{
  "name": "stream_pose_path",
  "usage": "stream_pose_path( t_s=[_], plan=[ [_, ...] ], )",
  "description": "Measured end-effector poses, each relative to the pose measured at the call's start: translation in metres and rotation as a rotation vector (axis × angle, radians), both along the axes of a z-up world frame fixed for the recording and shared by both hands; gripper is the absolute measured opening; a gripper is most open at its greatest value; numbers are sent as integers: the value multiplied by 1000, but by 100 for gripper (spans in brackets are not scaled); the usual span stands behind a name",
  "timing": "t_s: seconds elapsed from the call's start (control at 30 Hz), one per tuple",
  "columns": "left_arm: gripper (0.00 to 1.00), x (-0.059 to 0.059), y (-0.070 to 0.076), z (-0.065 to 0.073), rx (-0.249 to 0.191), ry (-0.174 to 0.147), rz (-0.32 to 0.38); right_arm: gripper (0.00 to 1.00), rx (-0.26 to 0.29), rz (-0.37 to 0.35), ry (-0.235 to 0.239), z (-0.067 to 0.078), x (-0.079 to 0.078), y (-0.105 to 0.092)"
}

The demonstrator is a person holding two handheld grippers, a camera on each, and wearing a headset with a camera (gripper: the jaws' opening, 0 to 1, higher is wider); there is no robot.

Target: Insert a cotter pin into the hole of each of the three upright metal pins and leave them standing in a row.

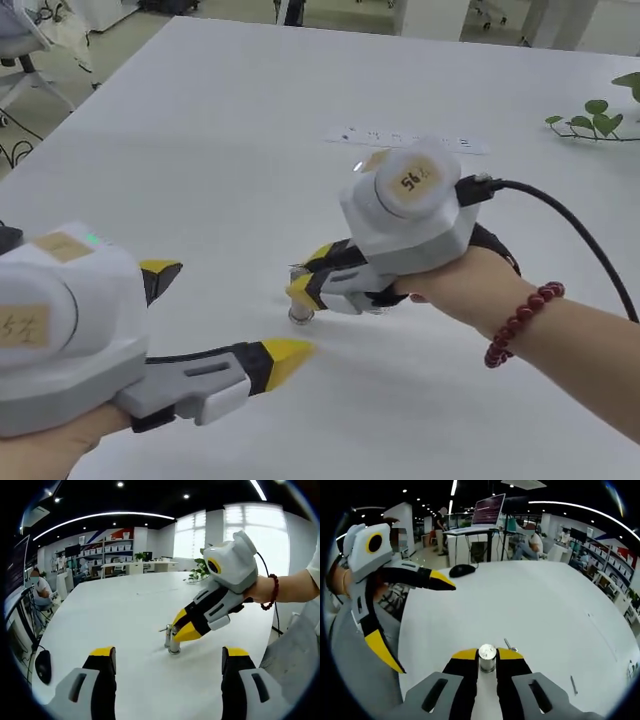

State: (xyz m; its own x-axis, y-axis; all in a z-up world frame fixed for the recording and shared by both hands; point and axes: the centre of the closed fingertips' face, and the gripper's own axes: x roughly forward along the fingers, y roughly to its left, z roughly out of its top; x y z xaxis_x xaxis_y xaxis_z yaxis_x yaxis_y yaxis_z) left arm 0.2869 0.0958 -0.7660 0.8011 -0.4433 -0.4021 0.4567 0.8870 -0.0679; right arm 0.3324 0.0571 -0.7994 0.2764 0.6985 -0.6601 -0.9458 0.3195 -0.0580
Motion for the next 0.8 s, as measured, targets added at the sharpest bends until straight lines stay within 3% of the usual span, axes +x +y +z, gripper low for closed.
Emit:
stream_pose_path(
  t_s=[0.8],
  plan=[
    [85, -6, -11, -3, 6, 6, -27, 13, -32, -95, -4, -3, 0, -58]
  ],
)
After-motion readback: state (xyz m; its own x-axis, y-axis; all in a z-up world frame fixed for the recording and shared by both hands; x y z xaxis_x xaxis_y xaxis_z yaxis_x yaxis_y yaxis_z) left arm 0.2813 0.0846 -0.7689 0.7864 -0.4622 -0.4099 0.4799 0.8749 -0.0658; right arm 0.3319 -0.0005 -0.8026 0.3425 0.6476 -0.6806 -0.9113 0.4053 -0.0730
